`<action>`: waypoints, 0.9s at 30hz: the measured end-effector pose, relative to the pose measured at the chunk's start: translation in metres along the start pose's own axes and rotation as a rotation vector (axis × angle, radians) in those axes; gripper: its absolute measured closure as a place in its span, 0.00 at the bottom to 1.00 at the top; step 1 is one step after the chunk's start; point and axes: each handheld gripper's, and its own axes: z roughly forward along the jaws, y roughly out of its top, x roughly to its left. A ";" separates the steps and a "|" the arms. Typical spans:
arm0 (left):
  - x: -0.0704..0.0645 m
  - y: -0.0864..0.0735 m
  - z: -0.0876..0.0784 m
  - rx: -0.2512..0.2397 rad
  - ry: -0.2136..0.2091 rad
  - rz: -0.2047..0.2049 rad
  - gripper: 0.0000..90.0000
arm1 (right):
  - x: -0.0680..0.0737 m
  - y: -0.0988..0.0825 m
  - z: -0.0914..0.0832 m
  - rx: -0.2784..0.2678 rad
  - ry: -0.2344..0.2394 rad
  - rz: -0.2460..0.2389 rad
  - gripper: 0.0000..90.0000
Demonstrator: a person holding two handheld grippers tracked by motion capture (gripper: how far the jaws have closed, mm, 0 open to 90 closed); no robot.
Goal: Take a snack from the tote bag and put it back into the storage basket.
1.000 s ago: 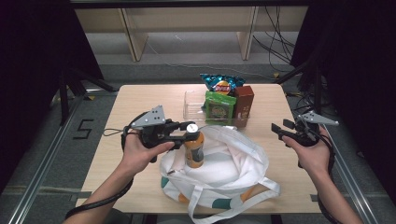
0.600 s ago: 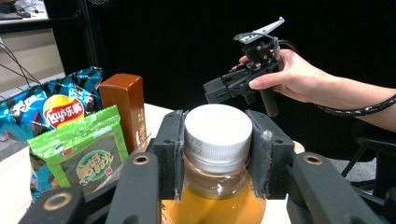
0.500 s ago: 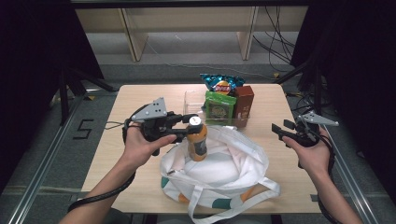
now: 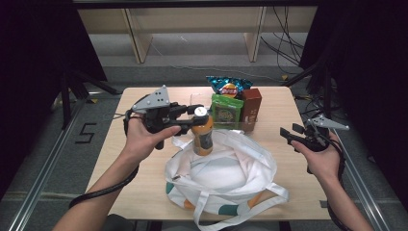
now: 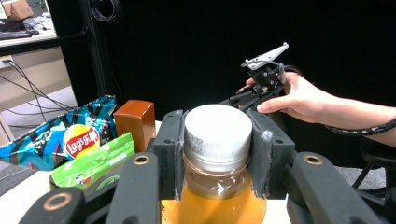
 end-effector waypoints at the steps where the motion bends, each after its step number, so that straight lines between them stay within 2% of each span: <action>1: 0.000 0.001 0.001 -0.001 0.000 0.002 0.65 | 0.000 0.000 0.000 -0.003 -0.001 -0.006 0.49; 3: 0.001 0.004 0.002 -0.004 -0.002 0.008 0.65 | -0.001 0.000 0.000 -0.004 -0.001 -0.009 0.49; 4: 0.001 0.005 0.002 -0.003 -0.001 0.007 0.65 | 0.001 -0.001 0.000 0.001 -0.001 0.007 0.49; 9: 0.005 0.010 0.003 -0.007 0.000 0.012 0.65 | 0.000 -0.001 0.001 -0.005 -0.001 -0.009 0.49; 10: 0.006 0.011 0.003 -0.010 -0.001 0.010 0.65 | 0.002 -0.001 0.001 0.003 0.002 0.020 0.49; 12: 0.008 0.012 0.003 -0.011 -0.001 0.011 0.65 | 0.000 -0.001 0.001 -0.002 -0.004 -0.007 0.49; 13: 0.009 0.012 0.003 -0.013 -0.001 0.013 0.65 | 0.002 -0.001 0.001 0.003 -0.003 0.027 0.49; 15: 0.011 0.012 0.003 -0.010 0.007 0.016 0.65 | 0.002 -0.002 0.001 0.003 -0.002 0.029 0.49; 19: 0.015 0.013 0.002 -0.011 0.019 0.013 0.65 | 0.000 -0.001 0.002 -0.001 -0.001 -0.011 0.49; 20: 0.017 0.013 0.002 -0.010 0.022 0.016 0.65 | 0.002 -0.002 0.002 0.005 0.000 0.015 0.49; 25: 0.021 0.016 0.000 -0.018 0.030 0.017 0.65 | 0.002 -0.002 0.002 0.007 0.002 0.016 0.49; 27: 0.022 0.018 0.000 -0.019 0.034 0.015 0.65 | 0.001 -0.001 0.002 0.003 0.000 0.001 0.49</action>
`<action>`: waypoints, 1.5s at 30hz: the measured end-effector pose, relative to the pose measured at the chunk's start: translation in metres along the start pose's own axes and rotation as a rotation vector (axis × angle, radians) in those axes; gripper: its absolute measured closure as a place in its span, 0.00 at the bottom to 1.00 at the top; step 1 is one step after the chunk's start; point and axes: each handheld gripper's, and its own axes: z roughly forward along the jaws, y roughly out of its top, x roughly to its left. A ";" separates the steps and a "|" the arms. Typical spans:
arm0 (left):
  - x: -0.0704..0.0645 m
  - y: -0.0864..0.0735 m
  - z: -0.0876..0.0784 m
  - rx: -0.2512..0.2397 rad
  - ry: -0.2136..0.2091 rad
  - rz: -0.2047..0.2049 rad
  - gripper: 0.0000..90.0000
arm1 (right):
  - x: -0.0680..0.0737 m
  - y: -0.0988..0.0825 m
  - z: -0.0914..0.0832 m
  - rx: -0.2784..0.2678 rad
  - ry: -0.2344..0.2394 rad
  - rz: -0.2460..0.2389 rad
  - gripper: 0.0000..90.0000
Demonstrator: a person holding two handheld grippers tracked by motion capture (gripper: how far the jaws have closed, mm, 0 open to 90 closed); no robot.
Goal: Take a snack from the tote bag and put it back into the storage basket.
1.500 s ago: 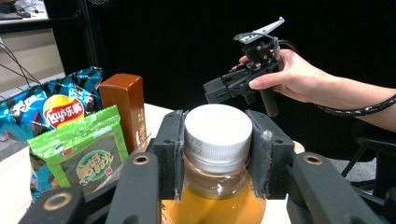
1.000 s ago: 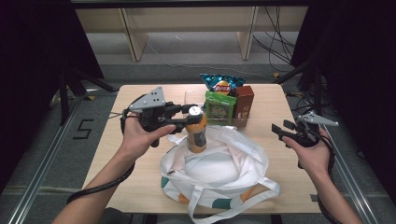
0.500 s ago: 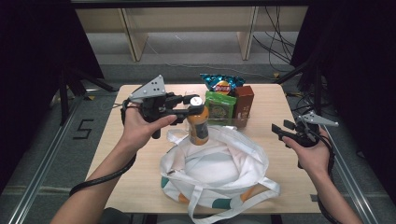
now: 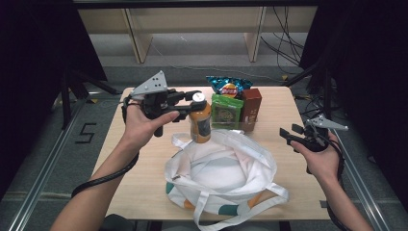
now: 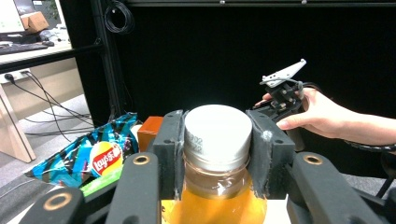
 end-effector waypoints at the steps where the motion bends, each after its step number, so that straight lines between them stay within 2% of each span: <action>1: 0.001 0.001 0.000 0.000 0.001 0.005 0.65 | 0.000 0.000 0.000 0.001 0.001 0.003 0.49; 3: 0.001 0.003 0.000 0.000 0.000 0.008 0.65 | 0.001 -0.001 0.000 0.005 -0.003 0.019 0.49; 4: 0.002 0.003 0.000 -0.001 0.001 0.008 0.65 | 0.001 -0.001 0.000 0.006 -0.001 0.012 0.49; 5: 0.003 0.004 0.000 -0.004 0.001 0.007 0.65 | -0.002 -0.001 0.001 0.001 0.001 -0.022 0.49; 6: 0.004 0.004 0.001 -0.007 -0.001 0.009 0.65 | -0.002 -0.001 0.001 0.003 0.000 -0.023 0.49; 10: 0.007 0.005 0.001 -0.010 -0.009 0.019 0.65 | -0.002 0.000 0.001 0.002 0.000 -0.020 0.49; 17: 0.014 0.006 0.004 -0.008 -0.010 0.014 0.65 | -0.003 -0.001 0.002 -0.005 0.000 -0.021 0.49; 19: 0.016 0.006 0.004 -0.006 -0.012 0.018 0.65 | 0.000 -0.002 0.002 0.001 -0.007 0.002 0.49; 20: 0.017 0.006 0.005 -0.011 -0.010 0.013 0.65 | -0.002 -0.002 0.001 0.003 -0.010 -0.019 0.49; 31: 0.030 0.006 0.007 -0.015 -0.015 0.028 0.65 | -0.002 -0.001 0.000 0.004 -0.004 -0.017 0.49; 33: 0.032 0.005 0.008 -0.014 -0.016 0.027 0.65 | -0.001 -0.002 0.001 0.003 -0.007 -0.004 0.49; 38: 0.040 0.003 0.010 -0.010 -0.011 0.023 0.65 | -0.002 -0.002 0.000 0.002 -0.011 -0.013 0.49; 39: 0.042 0.003 0.011 -0.016 -0.009 0.022 0.65 | 0.000 -0.002 -0.001 0.018 -0.010 0.019 0.49; 45: 0.051 -0.001 0.015 -0.010 0.002 0.018 0.65 | -0.001 -0.002 0.000 0.008 -0.004 0.017 0.49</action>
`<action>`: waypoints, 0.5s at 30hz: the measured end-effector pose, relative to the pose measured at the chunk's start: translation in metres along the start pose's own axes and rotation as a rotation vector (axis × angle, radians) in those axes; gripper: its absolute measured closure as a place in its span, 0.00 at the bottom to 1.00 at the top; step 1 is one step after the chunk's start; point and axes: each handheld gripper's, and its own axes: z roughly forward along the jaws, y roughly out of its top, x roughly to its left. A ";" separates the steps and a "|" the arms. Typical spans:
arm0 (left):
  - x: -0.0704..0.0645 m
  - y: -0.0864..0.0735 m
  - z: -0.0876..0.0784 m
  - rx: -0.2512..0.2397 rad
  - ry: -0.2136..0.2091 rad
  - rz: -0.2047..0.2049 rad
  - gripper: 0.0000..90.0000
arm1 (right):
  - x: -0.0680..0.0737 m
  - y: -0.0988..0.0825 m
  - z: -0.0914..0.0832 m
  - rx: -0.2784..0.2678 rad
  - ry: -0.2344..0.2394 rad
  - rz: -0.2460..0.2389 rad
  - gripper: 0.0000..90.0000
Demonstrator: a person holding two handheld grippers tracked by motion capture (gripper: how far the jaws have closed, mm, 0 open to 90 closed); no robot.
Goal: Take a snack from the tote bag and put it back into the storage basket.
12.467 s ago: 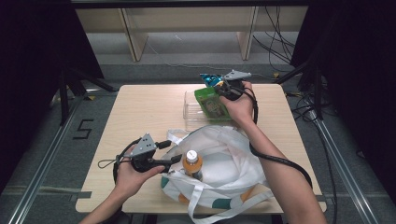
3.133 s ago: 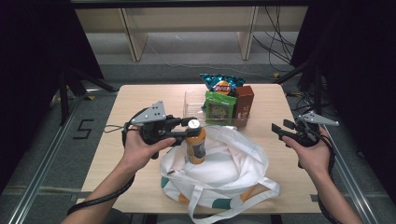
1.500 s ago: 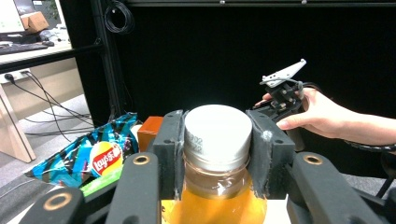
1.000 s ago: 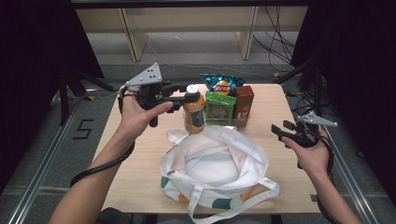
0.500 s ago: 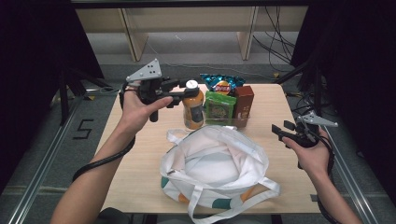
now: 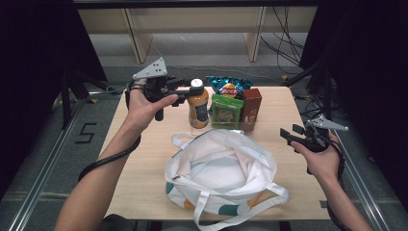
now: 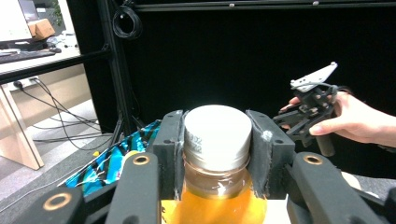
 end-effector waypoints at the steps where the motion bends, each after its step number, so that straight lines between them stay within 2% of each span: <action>1: 0.001 0.000 0.000 0.003 0.002 0.002 0.65 | 0.000 0.000 0.000 0.001 -0.004 -0.003 0.49; 3: 0.004 -0.001 0.001 0.001 0.006 -0.003 0.65 | 0.000 0.000 0.000 0.001 -0.002 -0.001 0.49; 4: 0.005 -0.002 0.002 0.001 0.006 -0.003 0.65 | -0.003 0.000 0.001 -0.010 -0.006 -0.033 0.49; 7: 0.009 -0.003 0.003 0.000 0.014 -0.004 0.65 | -0.003 0.000 0.001 -0.003 -0.010 -0.021 0.49; 8: 0.009 -0.003 0.004 -0.004 0.017 -0.009 0.65 | 0.000 -0.001 0.000 0.006 -0.010 0.012 0.49; 9: 0.010 -0.004 0.004 -0.002 0.019 -0.007 0.65 | 0.001 -0.001 0.000 0.010 -0.010 0.021 0.49; 10: 0.011 -0.004 0.005 0.000 0.021 -0.007 0.65 | -0.003 0.000 0.001 -0.003 -0.008 -0.021 0.49; 13: 0.014 -0.006 0.006 0.004 0.023 -0.009 0.65 | -0.002 0.000 0.001 -0.002 -0.007 -0.022 0.49; 15: 0.015 -0.007 0.007 0.003 0.024 -0.012 0.65 | 0.001 -0.001 0.000 0.013 -0.009 0.023 0.49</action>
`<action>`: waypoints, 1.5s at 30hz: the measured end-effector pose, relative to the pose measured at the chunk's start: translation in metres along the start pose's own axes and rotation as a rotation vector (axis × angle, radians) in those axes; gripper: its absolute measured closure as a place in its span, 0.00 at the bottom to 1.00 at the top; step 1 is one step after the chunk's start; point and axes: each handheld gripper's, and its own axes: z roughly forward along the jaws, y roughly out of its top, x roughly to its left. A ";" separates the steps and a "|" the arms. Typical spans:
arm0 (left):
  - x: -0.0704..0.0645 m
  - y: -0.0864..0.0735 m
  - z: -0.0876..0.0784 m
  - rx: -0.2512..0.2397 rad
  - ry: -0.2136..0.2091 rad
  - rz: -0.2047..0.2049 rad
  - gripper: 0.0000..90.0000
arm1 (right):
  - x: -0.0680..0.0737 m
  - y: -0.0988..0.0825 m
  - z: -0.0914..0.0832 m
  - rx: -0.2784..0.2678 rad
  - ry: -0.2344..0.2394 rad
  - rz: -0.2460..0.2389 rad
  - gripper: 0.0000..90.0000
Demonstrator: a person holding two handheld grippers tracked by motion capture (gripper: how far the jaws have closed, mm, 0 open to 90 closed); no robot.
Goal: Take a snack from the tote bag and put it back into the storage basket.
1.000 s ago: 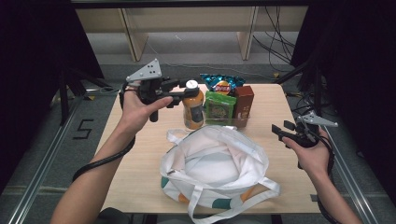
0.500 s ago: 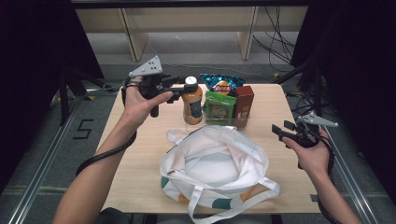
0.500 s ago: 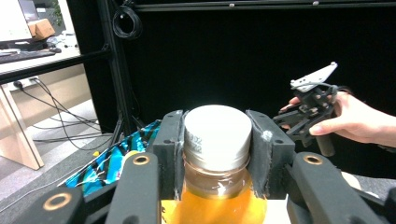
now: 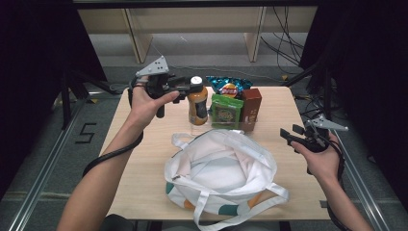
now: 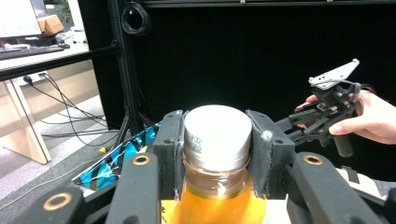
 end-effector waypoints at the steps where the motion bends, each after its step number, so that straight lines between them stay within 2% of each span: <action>1: 0.001 -0.001 0.000 0.000 0.003 -0.003 0.65 | -0.001 0.000 0.001 -0.007 -0.001 -0.016 0.49; 4: 0.004 -0.003 0.002 0.001 0.006 -0.004 0.65 | -0.003 0.000 0.002 -0.019 -0.001 -0.041 0.49; 15: 0.013 -0.009 0.006 0.018 0.027 -0.014 0.65 | -0.002 0.000 0.001 -0.010 -0.003 -0.020 0.49; 16: 0.014 -0.010 0.007 0.020 0.029 -0.016 0.65 | -0.005 0.000 0.003 -0.020 0.006 -0.054 0.49; 17: 0.015 -0.010 0.007 0.022 0.031 -0.017 0.65 | -0.004 0.000 0.003 -0.016 0.005 -0.040 0.49; 21: 0.017 -0.012 0.009 0.027 0.034 -0.018 0.65 | -0.004 0.000 0.003 -0.015 0.008 -0.047 0.49; 22: 0.018 -0.013 0.010 0.030 0.036 -0.020 0.65 | -0.002 -0.001 0.002 -0.016 -0.001 -0.023 0.49; 24: 0.020 -0.015 0.011 0.030 0.036 -0.020 0.65 | -0.004 -0.001 0.002 -0.013 0.000 -0.047 0.49; 27: 0.022 -0.017 0.012 0.032 0.038 -0.023 0.65 | -0.003 0.000 0.003 -0.019 -0.001 -0.042 0.49; 28: 0.023 -0.018 0.013 0.034 0.039 -0.022 0.65 | 0.000 0.000 0.002 -0.007 0.005 -0.006 0.49; 32: 0.025 -0.021 0.014 0.039 0.044 -0.032 0.65 | -0.004 0.000 0.002 -0.015 -0.004 -0.041 0.49; 33: 0.026 -0.021 0.014 0.041 0.043 -0.031 0.65 | -0.003 0.000 0.001 -0.011 -0.003 -0.027 0.49; 38: 0.029 -0.022 0.016 0.045 0.052 -0.031 0.65 | -0.003 0.000 0.002 -0.019 -0.001 -0.034 0.49; 42: 0.031 -0.024 0.017 0.047 0.057 -0.034 0.65 | -0.001 0.000 0.002 -0.015 0.000 -0.015 0.49; 45: 0.033 -0.024 0.019 0.051 0.061 -0.031 0.65 | -0.003 0.000 0.002 -0.014 -0.004 -0.040 0.49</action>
